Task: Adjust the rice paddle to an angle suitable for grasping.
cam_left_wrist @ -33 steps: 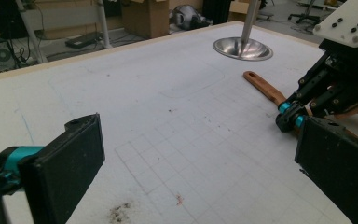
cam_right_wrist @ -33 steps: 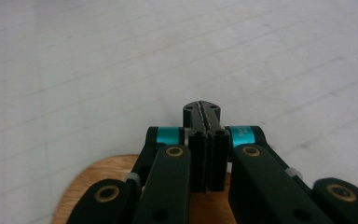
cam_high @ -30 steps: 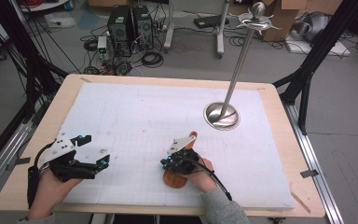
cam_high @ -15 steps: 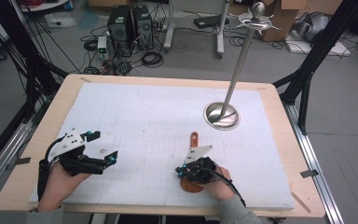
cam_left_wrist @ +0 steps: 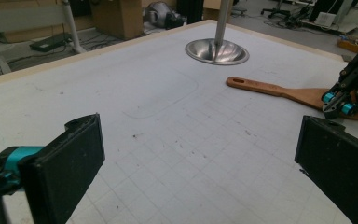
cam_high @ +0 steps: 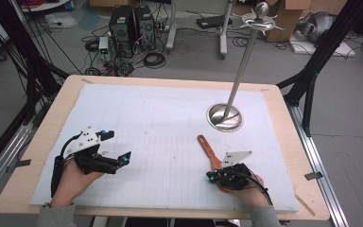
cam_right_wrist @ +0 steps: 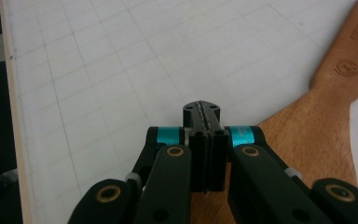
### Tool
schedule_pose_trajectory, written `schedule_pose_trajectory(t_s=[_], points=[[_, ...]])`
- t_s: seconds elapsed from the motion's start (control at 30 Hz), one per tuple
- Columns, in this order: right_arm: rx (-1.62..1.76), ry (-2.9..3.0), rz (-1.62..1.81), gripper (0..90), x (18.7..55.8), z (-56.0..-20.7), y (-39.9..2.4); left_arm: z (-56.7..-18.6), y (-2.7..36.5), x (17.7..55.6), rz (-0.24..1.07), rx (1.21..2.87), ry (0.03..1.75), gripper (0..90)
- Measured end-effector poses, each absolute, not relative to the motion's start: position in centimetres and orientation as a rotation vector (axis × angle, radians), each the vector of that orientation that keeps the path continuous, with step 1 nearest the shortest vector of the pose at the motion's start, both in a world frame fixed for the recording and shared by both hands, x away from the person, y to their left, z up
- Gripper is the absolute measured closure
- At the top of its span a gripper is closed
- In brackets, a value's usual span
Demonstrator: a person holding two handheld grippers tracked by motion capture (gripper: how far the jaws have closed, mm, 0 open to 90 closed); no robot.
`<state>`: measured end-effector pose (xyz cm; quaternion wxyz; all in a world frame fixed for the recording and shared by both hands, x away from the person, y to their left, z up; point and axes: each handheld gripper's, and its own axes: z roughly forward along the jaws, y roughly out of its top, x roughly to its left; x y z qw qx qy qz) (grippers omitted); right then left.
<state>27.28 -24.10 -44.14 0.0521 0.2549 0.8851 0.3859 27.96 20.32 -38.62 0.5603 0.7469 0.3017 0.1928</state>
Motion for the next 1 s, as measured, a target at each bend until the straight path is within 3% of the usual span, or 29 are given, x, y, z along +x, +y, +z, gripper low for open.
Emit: schedule_pose_trajectory(t_s=[0.33,0.63,1.0], points=[[0.858,2.62,1.231,90.0,28.0,-43.4,-25.9,-38.5,20.4,27.6,0.464,1.761,0.707,1.8],[0.973,2.429,1.181,90.0,30.7,-42.5,-26.8,-38.8,21.3,26.7,0.489,1.78,0.728,1.8],[1.047,2.42,1.096,90.0,32.6,-43.6,-26.4,-39.0,22.8,25.8,0.507,1.771,0.763,1.8]])
